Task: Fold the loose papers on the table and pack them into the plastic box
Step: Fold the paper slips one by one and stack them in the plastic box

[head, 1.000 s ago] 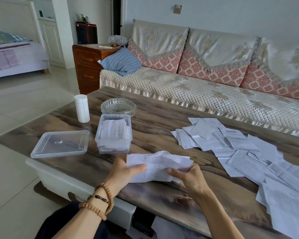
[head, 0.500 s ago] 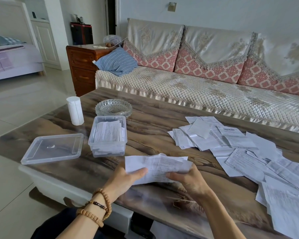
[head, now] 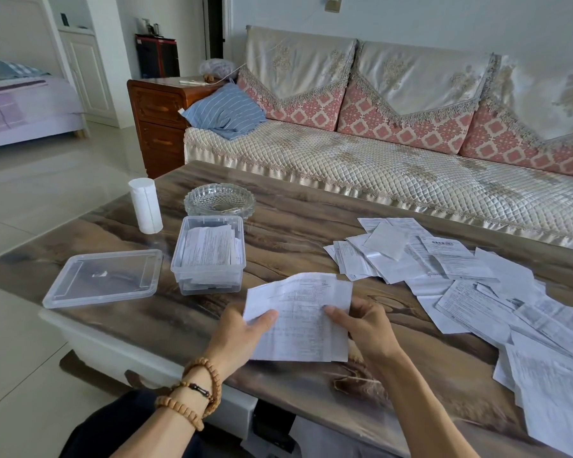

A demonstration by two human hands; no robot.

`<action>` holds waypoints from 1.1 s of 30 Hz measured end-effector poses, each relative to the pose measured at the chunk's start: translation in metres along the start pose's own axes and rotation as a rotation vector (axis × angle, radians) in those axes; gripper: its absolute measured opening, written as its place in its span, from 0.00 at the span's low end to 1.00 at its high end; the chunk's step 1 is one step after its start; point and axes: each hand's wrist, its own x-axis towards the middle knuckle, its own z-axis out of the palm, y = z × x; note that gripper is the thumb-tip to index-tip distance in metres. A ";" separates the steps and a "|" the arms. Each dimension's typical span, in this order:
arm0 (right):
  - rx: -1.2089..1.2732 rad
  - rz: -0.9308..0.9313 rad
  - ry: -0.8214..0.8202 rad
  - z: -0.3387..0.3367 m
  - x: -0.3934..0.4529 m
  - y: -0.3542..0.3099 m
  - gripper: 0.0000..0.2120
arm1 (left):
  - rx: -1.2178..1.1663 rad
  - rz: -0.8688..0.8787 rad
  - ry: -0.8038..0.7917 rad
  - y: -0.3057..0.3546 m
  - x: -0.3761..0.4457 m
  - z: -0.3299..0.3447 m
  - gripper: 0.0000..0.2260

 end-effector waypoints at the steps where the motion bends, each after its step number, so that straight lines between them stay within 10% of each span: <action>1: -0.074 0.012 0.045 0.000 0.001 0.001 0.07 | 0.044 -0.023 0.004 0.000 -0.001 0.001 0.08; 8: -0.799 -0.096 0.401 0.007 0.002 0.008 0.10 | 0.022 -0.183 0.102 0.005 -0.002 0.019 0.09; 14: -1.325 -0.584 0.204 0.042 -0.050 0.049 0.20 | -0.169 -0.327 0.185 0.010 -0.005 0.039 0.07; 26: -1.323 -0.560 -0.171 0.000 -0.050 0.048 0.23 | 0.364 -0.038 0.102 0.004 -0.028 -0.037 0.13; 30: -1.301 -0.558 -0.194 -0.003 -0.051 0.047 0.25 | 0.644 0.248 -0.322 0.000 -0.042 -0.042 0.41; 33: -1.319 -0.529 -0.257 -0.006 -0.052 0.044 0.30 | 0.883 0.385 -0.454 -0.008 -0.044 -0.025 0.33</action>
